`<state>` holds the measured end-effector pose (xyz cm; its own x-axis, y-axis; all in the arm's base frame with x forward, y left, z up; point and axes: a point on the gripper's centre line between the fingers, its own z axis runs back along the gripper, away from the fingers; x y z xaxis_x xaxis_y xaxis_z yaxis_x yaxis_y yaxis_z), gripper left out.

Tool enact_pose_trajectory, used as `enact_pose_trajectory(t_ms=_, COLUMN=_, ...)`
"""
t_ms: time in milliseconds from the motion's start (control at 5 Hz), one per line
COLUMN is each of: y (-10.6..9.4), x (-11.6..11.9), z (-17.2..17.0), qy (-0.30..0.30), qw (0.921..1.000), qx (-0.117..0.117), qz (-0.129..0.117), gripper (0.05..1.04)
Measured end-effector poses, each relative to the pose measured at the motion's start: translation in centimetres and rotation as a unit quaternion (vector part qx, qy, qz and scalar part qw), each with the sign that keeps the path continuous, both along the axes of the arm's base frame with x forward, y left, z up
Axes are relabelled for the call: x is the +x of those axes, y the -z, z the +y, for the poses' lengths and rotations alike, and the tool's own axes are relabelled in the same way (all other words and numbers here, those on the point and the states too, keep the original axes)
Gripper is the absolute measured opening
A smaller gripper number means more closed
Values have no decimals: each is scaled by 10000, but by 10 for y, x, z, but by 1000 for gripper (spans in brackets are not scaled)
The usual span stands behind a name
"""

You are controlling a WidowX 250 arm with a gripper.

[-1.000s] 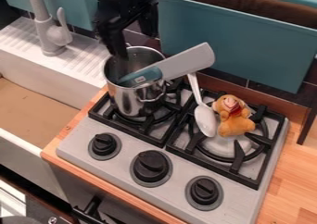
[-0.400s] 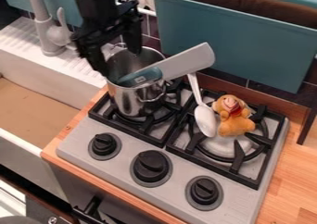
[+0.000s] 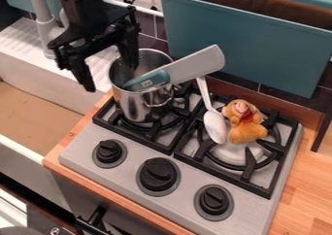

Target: Put the orange object inside the pot

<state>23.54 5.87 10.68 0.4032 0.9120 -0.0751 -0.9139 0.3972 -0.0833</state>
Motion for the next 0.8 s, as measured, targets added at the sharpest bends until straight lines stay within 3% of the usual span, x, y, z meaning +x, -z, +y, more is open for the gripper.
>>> enact_pose_trajectory(t_ms=200, y=4, x=-7, z=-18, qy=285, qw=9996, qx=-14, qz=73, gripper=999)
enact_pose_trajectory(t_ms=800, y=24, x=-11, z=-110, qy=798, qw=9963, qx=-51, qz=-321, gripper=999)
